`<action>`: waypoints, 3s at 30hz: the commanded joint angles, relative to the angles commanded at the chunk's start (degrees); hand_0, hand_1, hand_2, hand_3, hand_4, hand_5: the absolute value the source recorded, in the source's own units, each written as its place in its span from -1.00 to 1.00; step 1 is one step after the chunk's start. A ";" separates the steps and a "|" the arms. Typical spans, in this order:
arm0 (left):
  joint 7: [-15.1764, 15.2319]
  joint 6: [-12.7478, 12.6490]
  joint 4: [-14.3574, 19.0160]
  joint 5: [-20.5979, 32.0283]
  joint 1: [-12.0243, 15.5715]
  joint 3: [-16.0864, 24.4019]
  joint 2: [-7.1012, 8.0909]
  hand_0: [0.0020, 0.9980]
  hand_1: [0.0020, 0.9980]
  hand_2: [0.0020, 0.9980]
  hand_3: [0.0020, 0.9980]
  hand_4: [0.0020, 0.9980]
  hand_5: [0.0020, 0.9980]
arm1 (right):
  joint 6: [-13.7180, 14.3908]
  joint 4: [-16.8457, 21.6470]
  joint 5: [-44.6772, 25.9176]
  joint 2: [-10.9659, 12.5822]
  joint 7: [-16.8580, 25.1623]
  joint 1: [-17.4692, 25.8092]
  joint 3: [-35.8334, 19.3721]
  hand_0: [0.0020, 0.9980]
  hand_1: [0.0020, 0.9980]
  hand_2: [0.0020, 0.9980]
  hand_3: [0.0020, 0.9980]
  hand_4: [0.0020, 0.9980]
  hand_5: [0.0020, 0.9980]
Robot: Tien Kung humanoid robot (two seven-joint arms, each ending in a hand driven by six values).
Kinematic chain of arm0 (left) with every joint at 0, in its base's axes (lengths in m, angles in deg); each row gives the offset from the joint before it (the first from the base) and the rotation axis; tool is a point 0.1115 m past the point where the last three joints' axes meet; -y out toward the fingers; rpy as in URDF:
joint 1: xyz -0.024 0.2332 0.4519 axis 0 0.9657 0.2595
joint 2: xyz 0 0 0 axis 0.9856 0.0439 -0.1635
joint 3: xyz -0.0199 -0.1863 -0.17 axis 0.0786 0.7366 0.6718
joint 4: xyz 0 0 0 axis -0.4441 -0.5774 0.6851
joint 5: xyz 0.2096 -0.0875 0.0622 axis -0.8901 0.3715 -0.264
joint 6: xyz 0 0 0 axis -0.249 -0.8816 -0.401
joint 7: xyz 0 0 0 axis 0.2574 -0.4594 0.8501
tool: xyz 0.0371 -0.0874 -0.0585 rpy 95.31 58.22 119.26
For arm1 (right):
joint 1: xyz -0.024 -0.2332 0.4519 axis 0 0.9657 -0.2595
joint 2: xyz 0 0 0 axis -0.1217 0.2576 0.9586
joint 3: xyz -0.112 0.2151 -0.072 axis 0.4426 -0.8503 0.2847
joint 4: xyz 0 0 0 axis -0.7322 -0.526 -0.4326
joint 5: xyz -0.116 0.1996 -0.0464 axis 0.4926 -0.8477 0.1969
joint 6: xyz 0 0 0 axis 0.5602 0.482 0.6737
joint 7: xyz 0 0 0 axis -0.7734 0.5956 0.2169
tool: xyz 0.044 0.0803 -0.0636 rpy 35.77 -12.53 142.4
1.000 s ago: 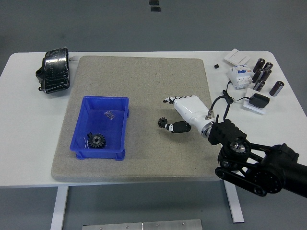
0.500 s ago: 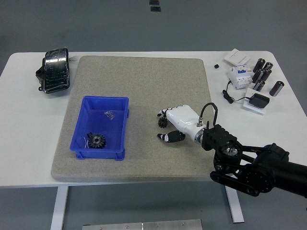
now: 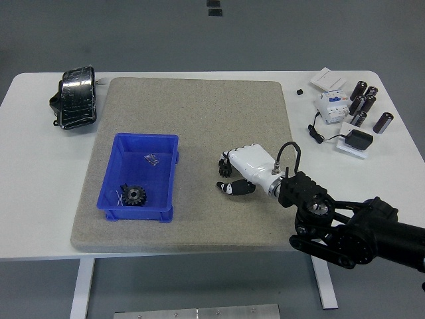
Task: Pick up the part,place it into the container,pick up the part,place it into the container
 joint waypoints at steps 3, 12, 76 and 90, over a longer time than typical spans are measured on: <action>0.01 0.02 0.00 0.03 -0.01 -0.04 0.03 0.38 0.36 0.32 0.22 0.46 -0.50 | 0.29 -0.33 -0.07 -0.08 0.19 -0.05 0.36 -0.37 -0.07 0.11 0.31 0.38 -0.09; 0.09 0.05 0.00 0.16 -0.04 -0.24 0.02 0.38 0.36 0.32 0.21 0.46 -0.50 | 1.06 -1.19 -0.44 -0.13 0.69 -0.19 0.96 -0.38 -0.09 0.03 0.30 0.35 -0.10; -2.47 0.32 0.39 -5.04 0.21 5.02 0.08 0.39 0.36 0.32 0.16 0.46 -0.50 | -5.46 4.98 7.68 -13.94 -3.81 -8.79 5.96 0.53 0.78 0.78 0.60 0.37 -0.12; -2.57 0.47 0.40 -5.20 0.44 5.14 -0.03 0.39 0.36 0.32 0.16 0.46 -0.50 | -5.18 11.17 0.65 -10.44 -2.00 -5.81 -3.22 0.69 0.84 0.82 0.71 0.51 -0.01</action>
